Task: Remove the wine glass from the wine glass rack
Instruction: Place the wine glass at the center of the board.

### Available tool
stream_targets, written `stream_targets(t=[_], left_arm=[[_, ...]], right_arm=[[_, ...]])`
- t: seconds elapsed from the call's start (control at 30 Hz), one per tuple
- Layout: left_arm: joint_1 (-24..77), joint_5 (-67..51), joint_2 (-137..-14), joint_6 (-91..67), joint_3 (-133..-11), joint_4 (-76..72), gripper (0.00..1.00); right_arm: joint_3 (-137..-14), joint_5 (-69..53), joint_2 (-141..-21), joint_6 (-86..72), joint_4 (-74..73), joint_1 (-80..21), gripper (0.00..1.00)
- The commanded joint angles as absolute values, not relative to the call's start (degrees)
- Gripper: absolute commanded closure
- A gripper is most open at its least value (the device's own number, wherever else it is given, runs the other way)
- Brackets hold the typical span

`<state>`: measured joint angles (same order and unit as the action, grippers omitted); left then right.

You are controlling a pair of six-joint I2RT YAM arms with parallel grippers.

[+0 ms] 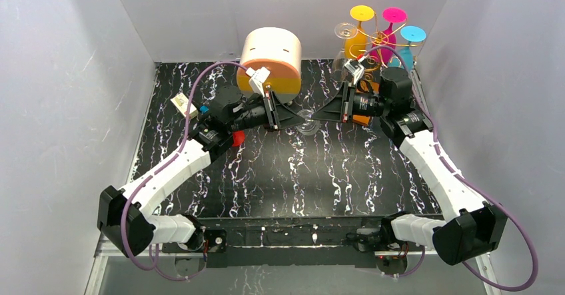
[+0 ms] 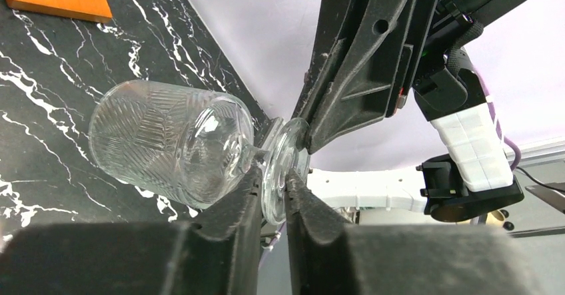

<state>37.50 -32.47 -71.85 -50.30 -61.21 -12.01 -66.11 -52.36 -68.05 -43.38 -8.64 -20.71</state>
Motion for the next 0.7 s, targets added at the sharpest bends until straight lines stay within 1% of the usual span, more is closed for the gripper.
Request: stream_targets(t=[0.0,0.07,0.1,0.3,0.33,0.4,0.53,0.67], left_arm=[[38.24,-35.91,-71.17,-50.63,-61.4,-15.5,0.91],[38.25,-36.03,-71.24,-50.01,-61.78,-14.78,0.98],[38.26,-36.08,-71.27,-49.86,-61.92,-14.55,1.0],[38.29,-35.51,-70.78,-49.03,-62.28,-13.61,1.0],[38.28,-35.43,-70.63,-48.88,-62.32,-13.52,1.0],[38.27,-35.26,-70.32,-48.75,-62.33,-13.62,1.0],[38.31,-33.45,-69.41,-48.09,-62.15,-12.84,1.0],[38.25,-32.9,-69.01,-48.1,-61.67,-13.41,1.0]], right_arm=[[-65.31,-54.43,-67.14,-43.79,-2.29,-21.77,0.99],[-65.22,-54.75,-67.28,-43.61,-2.01,-22.0,0.99],[-65.17,-55.08,-67.38,-43.45,-1.9,-22.17,0.99],[-64.47,-55.82,-67.08,-41.89,-1.88,-23.25,0.98],[-64.24,-55.83,-66.95,-41.78,-1.77,-23.37,0.94],[-63.93,-56.23,-67.12,-41.31,-2.26,-23.59,0.83],[-63.47,-56.81,-67.38,-40.81,-2.76,-24.03,0.75],[-63.28,-56.94,-67.74,-40.95,-2.48,-24.44,0.71]])
